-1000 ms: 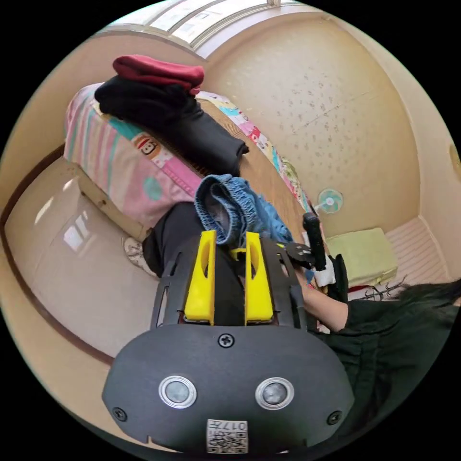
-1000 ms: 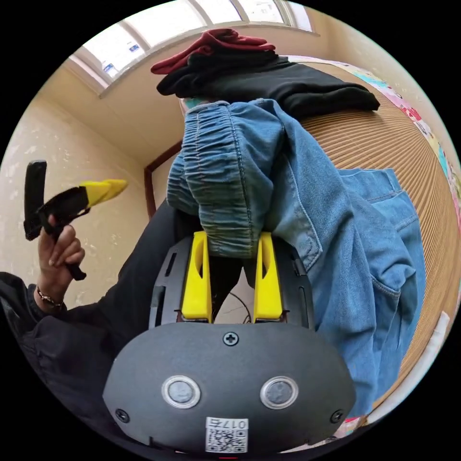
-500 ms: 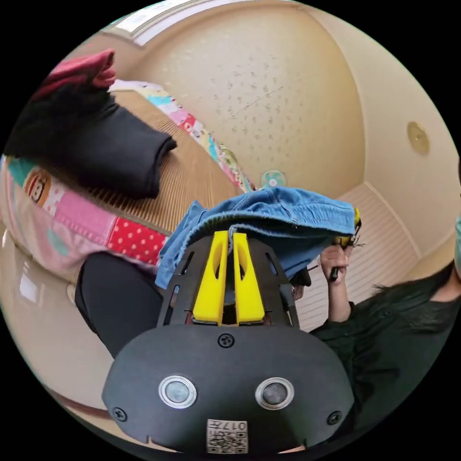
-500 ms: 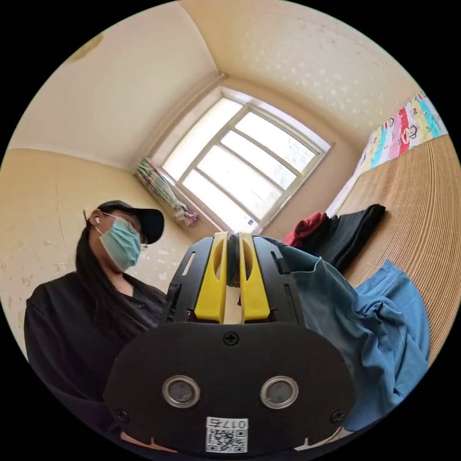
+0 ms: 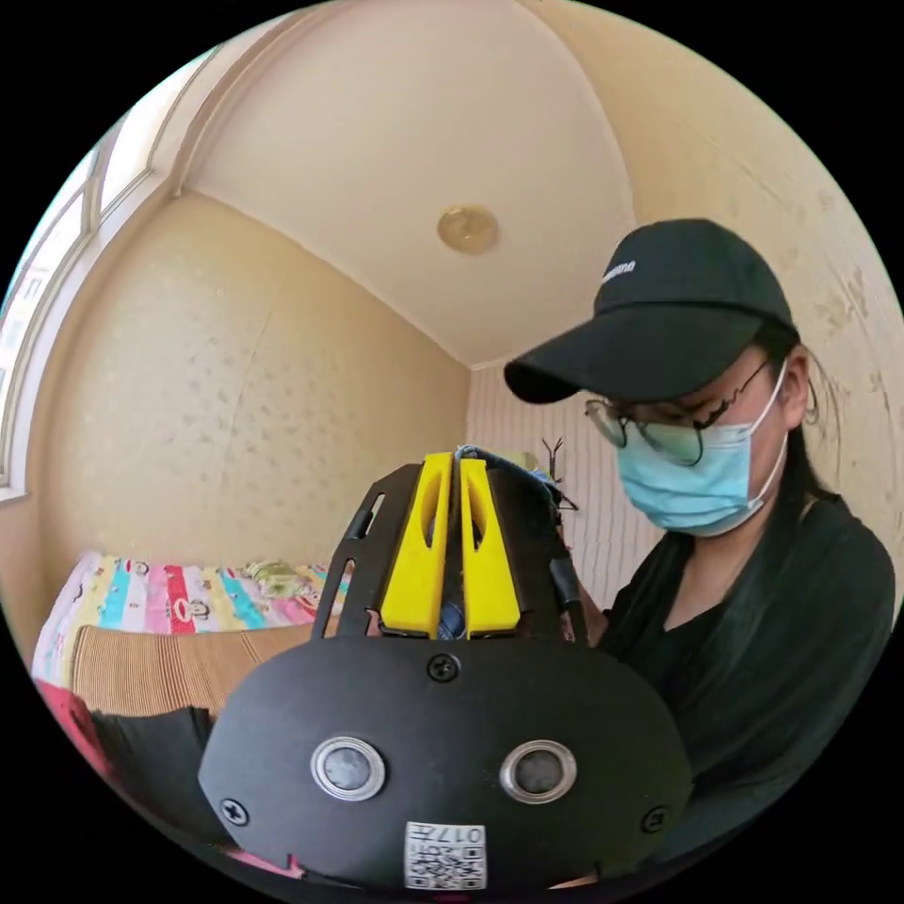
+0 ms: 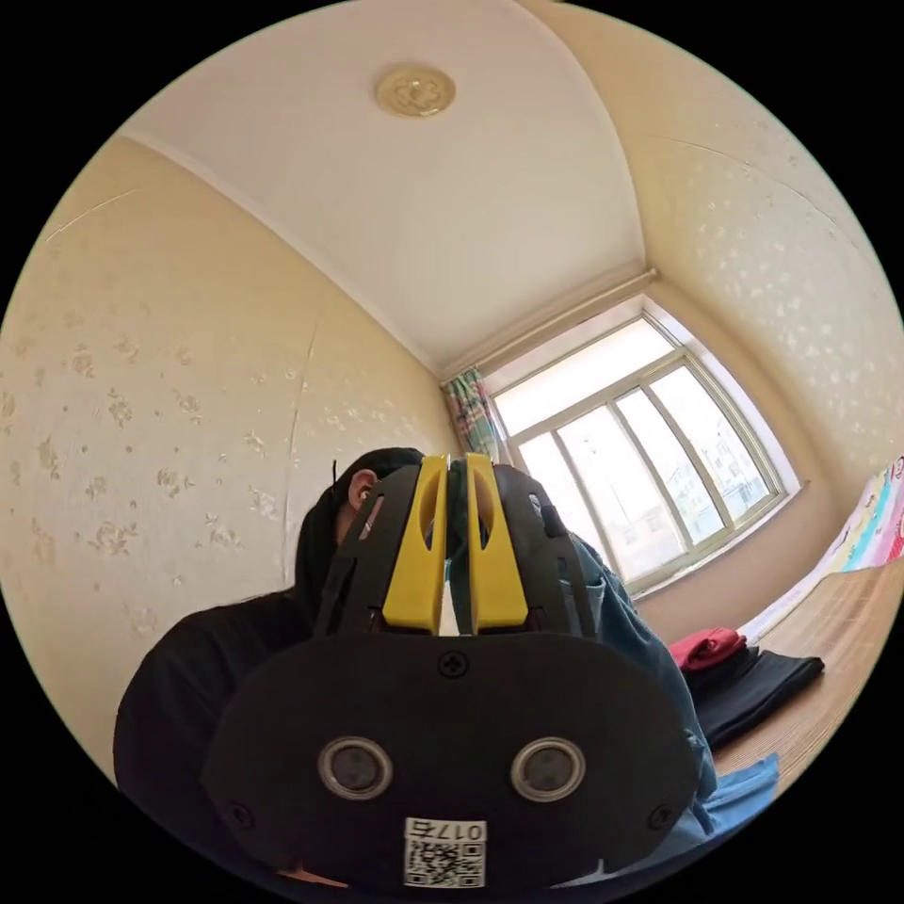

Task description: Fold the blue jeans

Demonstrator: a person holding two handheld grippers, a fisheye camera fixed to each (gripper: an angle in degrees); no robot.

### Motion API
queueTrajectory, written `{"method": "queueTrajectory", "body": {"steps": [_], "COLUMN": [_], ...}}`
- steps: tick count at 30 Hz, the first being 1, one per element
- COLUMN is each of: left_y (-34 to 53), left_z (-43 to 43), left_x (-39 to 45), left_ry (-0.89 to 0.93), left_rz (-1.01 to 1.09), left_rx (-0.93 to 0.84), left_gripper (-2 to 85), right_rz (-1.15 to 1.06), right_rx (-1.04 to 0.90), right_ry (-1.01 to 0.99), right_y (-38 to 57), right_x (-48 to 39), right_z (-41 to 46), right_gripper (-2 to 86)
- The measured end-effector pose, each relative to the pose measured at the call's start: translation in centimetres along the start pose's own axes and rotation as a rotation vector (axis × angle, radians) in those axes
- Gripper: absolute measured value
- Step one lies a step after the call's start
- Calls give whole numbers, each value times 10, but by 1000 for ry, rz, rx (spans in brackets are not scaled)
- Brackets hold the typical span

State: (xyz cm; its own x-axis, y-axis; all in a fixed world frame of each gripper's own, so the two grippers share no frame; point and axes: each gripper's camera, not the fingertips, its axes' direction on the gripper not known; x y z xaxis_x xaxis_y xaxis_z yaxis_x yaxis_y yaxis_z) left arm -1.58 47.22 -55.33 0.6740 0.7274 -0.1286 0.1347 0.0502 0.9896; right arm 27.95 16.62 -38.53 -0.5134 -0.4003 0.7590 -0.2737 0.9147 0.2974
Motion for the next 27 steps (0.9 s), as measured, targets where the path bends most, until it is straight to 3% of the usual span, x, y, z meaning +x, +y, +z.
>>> {"method": "queueTrajectory", "body": {"steps": [3, 6, 9, 11, 12, 13, 14, 15, 17, 19, 22, 24, 27], "left_y": [-30, -48, -85, -110, -116, -115, -107, -92, -59, -4, 132, 258, 376], "left_z": [25, 74, 179, 262, 307, 323, 345, 352, 348, 337, 317, 288, 234], "left_x": [-1, -25, -123, -217, -276, -299, -338, -361, -380, -392, -411, -421, -411], "left_ry": [-20, -139, -251, -373, -480, -525, -626, -694, -707, -641, -498, -421, -415], "left_rz": [19, 17, -45, -138, -192, -211, -250, -264, -253, -242, -314, -485, -680], "left_rx": [-3, -82, -228, -336, -410, -449, -531, -576, -587, -619, -826, -1002, -1074], "left_gripper": [-3, 0, 10, 23, 48, 60, 64, 71, 87, 98, 100, 101, 108], "right_rz": [-13, -3, -134, -373, -383, -252, -102, -71, -102, -64, 139, 319, 635], "right_rx": [-21, -15, 19, 102, 64, -22, -40, -59, -273, -448, -700, -759, -748], "right_ry": [146, 500, 956, 1491, 1604, 1769, 1780, 1737, 1517, 1474, 1407, 1320, 1214], "right_y": [-27, -68, -159, -244, -261, -290, -300, -297, -251, -190, -64, 11, 117], "right_x": [0, 32, 112, 193, 217, 263, 292, 301, 334, 364, 425, 457, 501], "right_z": [14, 11, 20, 38, 40, 37, 26, 22, 17, 5, -39, -72, -108], "right_gripper": [20, 19, 15, 11, 11, 11, 12, 12, 17, 23, 49, 67, 90]}}
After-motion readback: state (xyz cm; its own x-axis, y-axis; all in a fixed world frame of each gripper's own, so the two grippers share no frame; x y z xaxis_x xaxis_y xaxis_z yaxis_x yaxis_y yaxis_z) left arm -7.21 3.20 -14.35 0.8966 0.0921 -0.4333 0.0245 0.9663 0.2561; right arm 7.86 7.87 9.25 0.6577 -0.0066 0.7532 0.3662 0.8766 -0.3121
